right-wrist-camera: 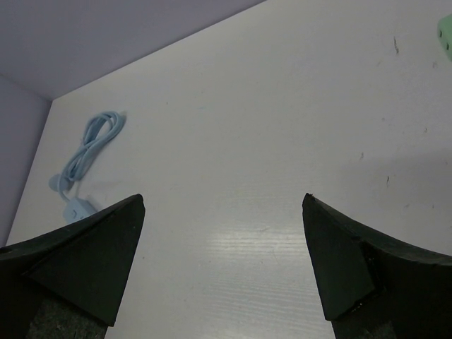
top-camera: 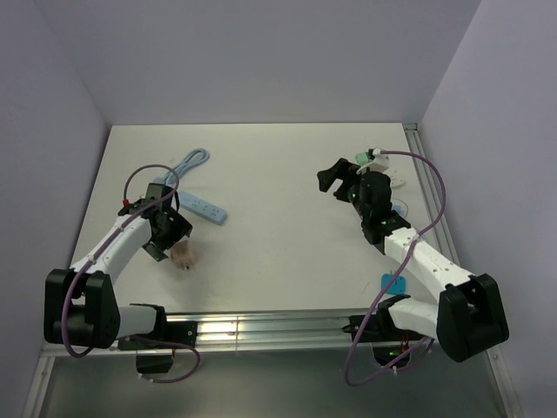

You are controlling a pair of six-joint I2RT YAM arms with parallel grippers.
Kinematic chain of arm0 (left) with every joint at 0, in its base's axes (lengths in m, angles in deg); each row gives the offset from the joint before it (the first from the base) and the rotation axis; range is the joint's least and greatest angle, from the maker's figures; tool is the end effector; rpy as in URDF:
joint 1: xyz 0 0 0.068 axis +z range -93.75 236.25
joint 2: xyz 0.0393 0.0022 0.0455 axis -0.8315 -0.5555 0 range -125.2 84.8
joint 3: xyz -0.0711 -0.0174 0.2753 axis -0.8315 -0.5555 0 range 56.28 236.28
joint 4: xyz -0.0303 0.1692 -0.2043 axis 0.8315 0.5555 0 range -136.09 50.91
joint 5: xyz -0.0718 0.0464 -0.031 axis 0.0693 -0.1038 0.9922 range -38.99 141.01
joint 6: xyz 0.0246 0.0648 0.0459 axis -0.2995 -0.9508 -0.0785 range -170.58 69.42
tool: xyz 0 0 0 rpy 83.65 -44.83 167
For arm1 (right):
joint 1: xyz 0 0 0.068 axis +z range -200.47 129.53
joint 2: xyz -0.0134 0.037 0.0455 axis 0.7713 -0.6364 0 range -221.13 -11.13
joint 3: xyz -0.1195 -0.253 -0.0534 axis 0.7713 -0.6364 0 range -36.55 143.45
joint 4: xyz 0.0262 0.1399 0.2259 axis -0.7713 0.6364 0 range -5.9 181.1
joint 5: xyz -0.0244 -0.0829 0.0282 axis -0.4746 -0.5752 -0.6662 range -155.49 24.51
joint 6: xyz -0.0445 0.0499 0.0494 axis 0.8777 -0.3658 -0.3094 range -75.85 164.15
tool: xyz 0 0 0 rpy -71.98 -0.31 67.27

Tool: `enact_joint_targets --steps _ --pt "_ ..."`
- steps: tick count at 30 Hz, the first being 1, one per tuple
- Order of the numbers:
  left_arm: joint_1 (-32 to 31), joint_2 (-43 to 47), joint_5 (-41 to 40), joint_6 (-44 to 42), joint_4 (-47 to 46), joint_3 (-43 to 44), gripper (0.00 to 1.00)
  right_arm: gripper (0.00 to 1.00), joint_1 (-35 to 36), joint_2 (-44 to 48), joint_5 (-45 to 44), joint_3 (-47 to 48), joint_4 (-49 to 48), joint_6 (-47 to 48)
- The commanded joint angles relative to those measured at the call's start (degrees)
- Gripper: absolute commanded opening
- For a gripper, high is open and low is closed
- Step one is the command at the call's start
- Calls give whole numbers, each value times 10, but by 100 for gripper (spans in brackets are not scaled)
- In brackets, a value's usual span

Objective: Insert the plug

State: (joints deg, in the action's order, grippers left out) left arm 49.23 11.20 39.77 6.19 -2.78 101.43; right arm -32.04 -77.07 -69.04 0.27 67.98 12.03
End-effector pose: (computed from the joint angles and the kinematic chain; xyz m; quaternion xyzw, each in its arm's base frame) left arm 0.2366 -0.0149 0.1740 -0.4274 0.8849 -0.0013 0.1851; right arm 0.2845 0.0901 0.2632 0.1123 0.7744 0.2438 0.5730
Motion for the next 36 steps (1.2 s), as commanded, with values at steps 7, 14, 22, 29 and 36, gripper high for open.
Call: enact_joint_targets --steps 7,14,22,29,36 --pt "-50 -4 -41 -46 30 56 96 99 -2 9 21 4 -22 5" --pt "-113 -43 -87 -33 90 86 97 99 -1 6 24 6 -19 7" --pt "-153 -92 -149 40 158 111 95 98 2 7 18 4 -18 7" --pt "-190 -98 -126 50 122 96 83 98 4 2 17 8 -15 7" --pt "-196 -106 -116 50 85 67 75 98 11 6 9 9 -8 10"
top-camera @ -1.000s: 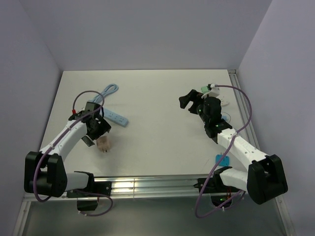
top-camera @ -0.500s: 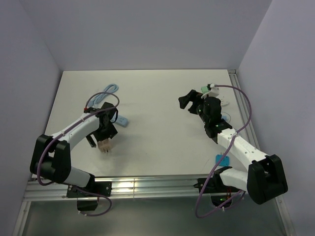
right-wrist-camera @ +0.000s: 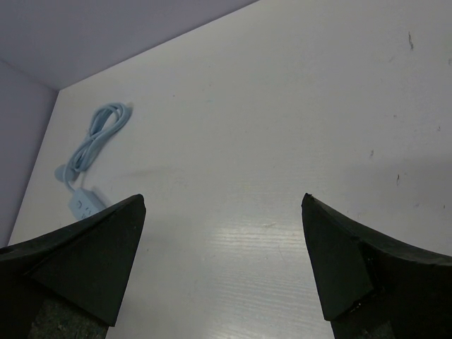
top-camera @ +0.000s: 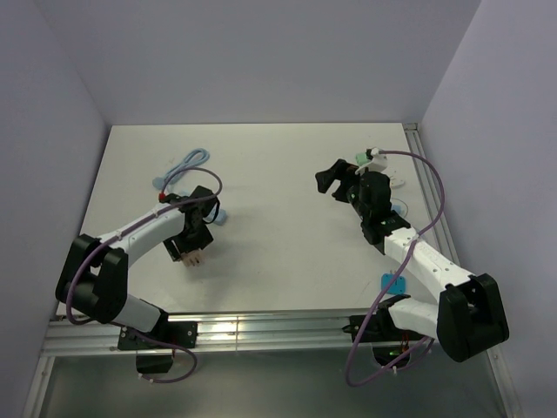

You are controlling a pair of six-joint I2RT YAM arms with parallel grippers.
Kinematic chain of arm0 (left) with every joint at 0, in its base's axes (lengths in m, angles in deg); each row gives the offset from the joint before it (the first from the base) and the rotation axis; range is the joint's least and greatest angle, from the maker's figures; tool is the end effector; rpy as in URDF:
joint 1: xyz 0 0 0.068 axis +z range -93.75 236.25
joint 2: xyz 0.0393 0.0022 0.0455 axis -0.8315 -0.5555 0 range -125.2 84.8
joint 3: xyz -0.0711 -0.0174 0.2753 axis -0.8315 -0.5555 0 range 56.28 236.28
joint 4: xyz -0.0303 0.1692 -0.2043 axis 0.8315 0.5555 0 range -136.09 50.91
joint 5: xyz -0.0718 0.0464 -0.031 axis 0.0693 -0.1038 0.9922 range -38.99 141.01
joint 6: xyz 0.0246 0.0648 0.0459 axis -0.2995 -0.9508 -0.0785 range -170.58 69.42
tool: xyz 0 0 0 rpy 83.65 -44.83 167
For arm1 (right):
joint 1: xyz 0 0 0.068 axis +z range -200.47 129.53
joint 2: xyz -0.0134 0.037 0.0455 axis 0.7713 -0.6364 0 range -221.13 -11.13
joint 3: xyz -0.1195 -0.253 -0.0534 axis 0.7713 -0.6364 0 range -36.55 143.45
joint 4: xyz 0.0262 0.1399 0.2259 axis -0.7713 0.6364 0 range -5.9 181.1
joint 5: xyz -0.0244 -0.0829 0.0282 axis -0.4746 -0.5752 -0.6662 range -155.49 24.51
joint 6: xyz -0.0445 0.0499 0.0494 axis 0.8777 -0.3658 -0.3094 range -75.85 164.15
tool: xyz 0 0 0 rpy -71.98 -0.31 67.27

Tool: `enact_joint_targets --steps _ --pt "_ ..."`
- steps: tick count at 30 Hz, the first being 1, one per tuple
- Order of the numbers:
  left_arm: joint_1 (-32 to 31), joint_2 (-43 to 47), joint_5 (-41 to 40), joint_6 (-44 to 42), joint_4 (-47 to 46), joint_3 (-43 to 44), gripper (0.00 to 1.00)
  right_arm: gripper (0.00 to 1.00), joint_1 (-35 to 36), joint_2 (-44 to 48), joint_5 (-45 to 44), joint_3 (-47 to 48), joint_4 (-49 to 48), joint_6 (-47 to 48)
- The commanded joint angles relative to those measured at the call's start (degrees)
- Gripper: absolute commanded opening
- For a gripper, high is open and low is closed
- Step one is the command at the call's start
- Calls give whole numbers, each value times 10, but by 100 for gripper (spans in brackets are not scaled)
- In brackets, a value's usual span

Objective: Insert the plug

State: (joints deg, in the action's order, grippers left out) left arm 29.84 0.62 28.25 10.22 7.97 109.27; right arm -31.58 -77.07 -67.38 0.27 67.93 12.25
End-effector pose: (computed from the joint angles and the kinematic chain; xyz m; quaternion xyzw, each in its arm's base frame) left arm 0.2359 -0.0858 0.1695 -0.2973 0.9333 0.1147 0.1654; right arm 0.2832 0.0944 0.2633 0.0988 0.7761 0.2554 0.5681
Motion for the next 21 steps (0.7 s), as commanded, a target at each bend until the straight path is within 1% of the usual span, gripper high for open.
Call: enact_joint_targets --steps 1,4,5,7,8,10,11,14,15,16,18,19,20,21 --pt "-3 2 -5 11 -25 -14 75 98 7 5 -8 8 -5 9" --pt "-5 9 3 3 -46 -23 66 98 11 3 -16 10 0 10" --pt "-5 10 10 -1 -59 -25 57 98 12 3 -21 12 3 11" --pt "-7 12 19 -9 -78 -29 50 98 16 2 -24 13 6 12" --pt "-11 12 30 -16 -87 -31 43 98 17 2 -28 16 9 13" --pt "-20 12 35 -24 -118 -32 34 98 21 -2 -39 19 18 16" --pt "-31 11 36 -30 -127 -32 24 98 22 -4 -43 25 24 17" --pt "-59 2 37 -38 -149 -27 0 98 23 -14 -58 45 60 12" --pt "-67 -6 41 -41 -155 -22 0 98 23 -17 -63 53 73 11" --pt "-77 -12 43 -45 -169 -18 0 98 23 -24 -84 75 110 8" --pt "-110 -28 39 -48 -176 -3 0 99 23 -29 -100 100 151 10" --pt "-122 -35 40 -52 -189 4 0 100 23 -28 -124 110 184 9" --pt "-147 -43 45 -62 -197 10 0 100 19 -26 -136 124 199 -3" --pt "-158 -65 48 -66 -204 25 0 100 16 -24 -136 128 212 -11"
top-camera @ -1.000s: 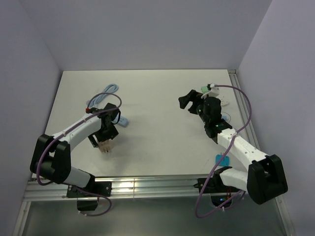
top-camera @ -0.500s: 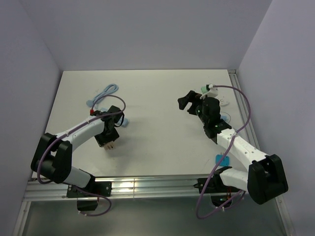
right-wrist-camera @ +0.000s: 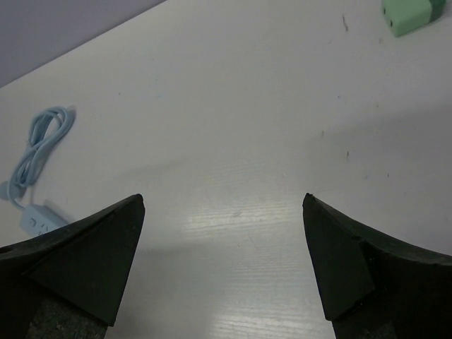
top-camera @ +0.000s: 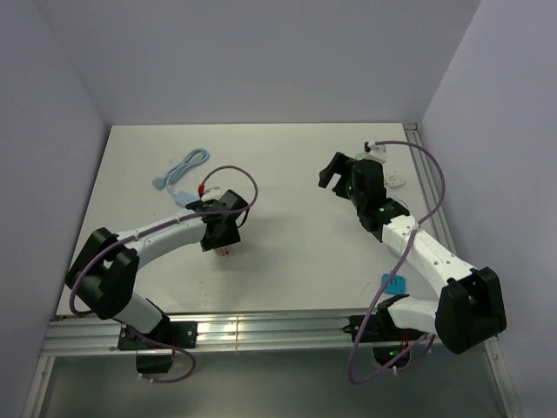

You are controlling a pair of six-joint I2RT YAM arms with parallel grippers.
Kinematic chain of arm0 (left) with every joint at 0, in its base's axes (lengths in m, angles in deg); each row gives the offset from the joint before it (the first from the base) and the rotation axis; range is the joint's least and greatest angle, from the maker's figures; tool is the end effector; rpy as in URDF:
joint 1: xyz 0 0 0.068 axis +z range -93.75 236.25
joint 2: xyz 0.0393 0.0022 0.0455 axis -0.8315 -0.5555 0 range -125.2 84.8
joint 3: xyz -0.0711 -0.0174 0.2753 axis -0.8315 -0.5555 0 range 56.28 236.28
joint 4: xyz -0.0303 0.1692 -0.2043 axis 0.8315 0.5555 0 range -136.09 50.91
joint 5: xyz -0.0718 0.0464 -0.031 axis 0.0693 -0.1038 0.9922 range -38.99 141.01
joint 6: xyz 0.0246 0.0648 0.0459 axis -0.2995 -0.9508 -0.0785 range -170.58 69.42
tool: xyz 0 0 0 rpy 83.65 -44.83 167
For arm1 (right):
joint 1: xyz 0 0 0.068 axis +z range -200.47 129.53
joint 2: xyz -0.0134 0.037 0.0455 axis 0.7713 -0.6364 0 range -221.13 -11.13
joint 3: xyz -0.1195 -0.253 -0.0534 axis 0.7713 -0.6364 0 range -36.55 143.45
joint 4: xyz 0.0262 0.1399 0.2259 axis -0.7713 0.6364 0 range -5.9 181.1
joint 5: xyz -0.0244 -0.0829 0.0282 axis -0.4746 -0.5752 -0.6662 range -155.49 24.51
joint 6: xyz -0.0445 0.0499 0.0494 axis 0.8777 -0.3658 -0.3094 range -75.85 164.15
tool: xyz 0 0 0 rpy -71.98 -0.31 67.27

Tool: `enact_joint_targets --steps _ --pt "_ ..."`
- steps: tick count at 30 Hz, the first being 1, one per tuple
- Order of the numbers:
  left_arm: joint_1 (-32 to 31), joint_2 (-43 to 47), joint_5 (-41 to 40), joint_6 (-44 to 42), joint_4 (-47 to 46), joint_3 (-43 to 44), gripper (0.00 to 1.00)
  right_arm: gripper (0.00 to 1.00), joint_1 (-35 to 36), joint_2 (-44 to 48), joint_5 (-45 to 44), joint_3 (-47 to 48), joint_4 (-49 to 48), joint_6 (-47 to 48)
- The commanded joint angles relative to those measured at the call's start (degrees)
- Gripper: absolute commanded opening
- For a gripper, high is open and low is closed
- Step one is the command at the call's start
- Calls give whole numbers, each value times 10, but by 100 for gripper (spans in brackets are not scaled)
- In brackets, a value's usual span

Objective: Insert the plug

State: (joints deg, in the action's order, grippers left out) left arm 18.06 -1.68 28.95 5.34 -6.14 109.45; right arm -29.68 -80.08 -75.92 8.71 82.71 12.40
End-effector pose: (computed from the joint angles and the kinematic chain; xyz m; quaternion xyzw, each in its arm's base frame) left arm 0.2420 -0.1556 0.1665 -0.1771 0.9552 0.0243 0.2360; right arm 0.2936 0.0974 0.2704 0.1293 0.8185 0.1778 0.5308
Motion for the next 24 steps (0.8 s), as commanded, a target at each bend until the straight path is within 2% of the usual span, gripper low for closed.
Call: enact_joint_targets --steps 1,6,11,13,15,16,17,19,21,22,24 --pt "-49 -54 48 -24 -73 32 0 100 -9 5 -34 54 89 -16" --pt "-110 -126 5 -49 -87 78 0 99 -68 4 -26 68 161 -38" --pt "-120 -143 13 -85 -123 91 0 99 -120 24 -35 50 222 -37" --pt "-120 -140 9 -96 -130 93 2 99 -163 29 -24 48 227 -24" --pt "-120 -129 13 -108 -155 87 11 99 -192 17 -18 62 245 -18" --pt "-120 -126 20 -121 -166 83 28 99 -223 12 -12 76 255 -15" --pt "-120 -123 27 -126 -172 76 35 99 -234 7 -6 84 258 -13" --pt "-120 -120 46 -137 -184 72 45 99 -255 -10 -5 105 268 -16" --pt "-120 -120 62 -138 -188 70 50 99 -262 -37 -7 126 277 -14" --pt "-120 -120 71 -136 -199 67 59 98 -265 -50 -12 151 287 -13" --pt "-120 -115 91 -135 -211 54 69 98 -272 -80 -13 181 302 -13"
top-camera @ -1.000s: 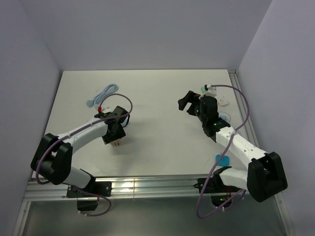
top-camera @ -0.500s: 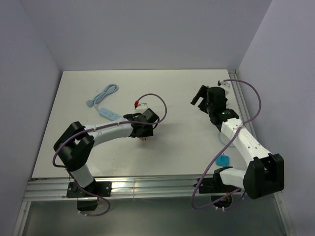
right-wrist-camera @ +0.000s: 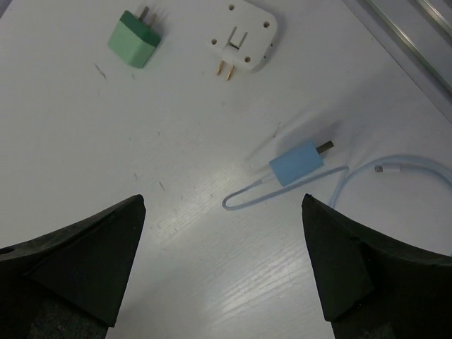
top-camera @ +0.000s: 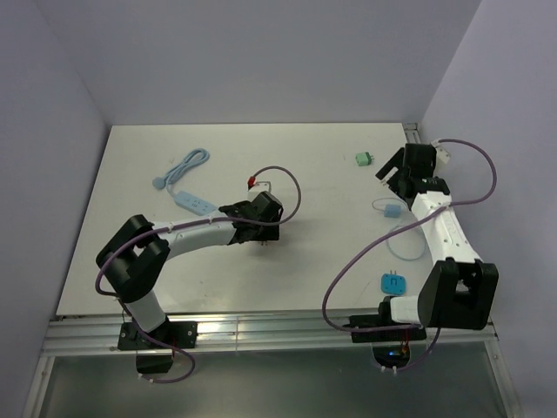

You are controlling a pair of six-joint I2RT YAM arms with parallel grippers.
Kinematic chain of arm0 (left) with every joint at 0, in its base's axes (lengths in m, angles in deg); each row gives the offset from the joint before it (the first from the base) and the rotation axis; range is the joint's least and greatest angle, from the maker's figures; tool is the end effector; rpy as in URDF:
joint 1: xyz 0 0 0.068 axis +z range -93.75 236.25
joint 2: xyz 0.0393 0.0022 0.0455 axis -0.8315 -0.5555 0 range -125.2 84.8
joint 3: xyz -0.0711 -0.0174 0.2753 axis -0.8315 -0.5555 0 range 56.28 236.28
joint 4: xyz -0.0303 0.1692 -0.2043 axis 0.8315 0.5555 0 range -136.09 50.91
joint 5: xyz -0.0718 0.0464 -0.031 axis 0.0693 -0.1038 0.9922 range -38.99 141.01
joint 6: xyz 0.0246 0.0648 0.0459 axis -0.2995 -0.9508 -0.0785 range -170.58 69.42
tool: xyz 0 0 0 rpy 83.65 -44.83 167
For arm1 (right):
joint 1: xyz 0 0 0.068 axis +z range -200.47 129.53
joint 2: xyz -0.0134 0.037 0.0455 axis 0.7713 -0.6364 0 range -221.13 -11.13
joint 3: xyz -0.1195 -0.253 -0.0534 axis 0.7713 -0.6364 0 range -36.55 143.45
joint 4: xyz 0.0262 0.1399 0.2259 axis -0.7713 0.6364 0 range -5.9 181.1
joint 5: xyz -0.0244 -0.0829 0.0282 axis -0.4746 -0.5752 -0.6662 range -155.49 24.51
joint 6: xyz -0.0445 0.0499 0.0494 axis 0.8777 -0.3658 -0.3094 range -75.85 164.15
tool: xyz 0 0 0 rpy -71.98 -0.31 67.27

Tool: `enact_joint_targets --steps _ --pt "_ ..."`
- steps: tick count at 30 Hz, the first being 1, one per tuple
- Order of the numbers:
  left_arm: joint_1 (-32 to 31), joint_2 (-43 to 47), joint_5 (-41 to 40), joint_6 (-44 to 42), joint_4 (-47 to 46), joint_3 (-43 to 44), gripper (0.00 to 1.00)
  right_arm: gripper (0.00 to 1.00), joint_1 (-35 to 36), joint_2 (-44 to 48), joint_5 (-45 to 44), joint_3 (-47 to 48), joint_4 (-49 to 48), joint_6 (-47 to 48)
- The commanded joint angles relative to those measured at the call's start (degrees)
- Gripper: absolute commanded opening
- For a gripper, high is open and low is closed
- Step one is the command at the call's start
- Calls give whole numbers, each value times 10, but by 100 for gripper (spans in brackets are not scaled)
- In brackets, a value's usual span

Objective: Insert the plug

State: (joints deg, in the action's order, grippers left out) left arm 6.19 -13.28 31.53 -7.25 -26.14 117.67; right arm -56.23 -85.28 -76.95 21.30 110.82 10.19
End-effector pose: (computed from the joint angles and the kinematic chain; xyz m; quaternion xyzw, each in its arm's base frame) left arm 0.2588 -0.2714 0.1665 0.0070 0.9453 -0.0947 0.3120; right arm 0.3052 -0.0453 0.2675 0.3474 0.8448 0.0078 0.4069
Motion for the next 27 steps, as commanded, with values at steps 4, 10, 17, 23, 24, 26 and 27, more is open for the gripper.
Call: enact_joint_targets --steps 4,10,17,23,24,26,27 --pt "-2 16 77 -6 -25 -36 93 98 -7 -52 -2 95 26 14" --pt "-8 57 74 0 -19 -34 99 98 -7 -87 4 136 40 24" --pt "-9 169 35 1 37 -29 99 97 -7 -99 44 131 25 34" --pt "-9 243 48 5 97 6 100 96 -7 -52 23 99 69 -8" --pt "-9 251 63 4 96 5 100 96 -7 -46 13 100 100 -17" --pt "-8 272 71 5 91 -2 99 97 -8 -22 7 93 126 -34" --pt "-8 279 71 8 91 -5 100 97 -8 -10 13 76 143 -60"
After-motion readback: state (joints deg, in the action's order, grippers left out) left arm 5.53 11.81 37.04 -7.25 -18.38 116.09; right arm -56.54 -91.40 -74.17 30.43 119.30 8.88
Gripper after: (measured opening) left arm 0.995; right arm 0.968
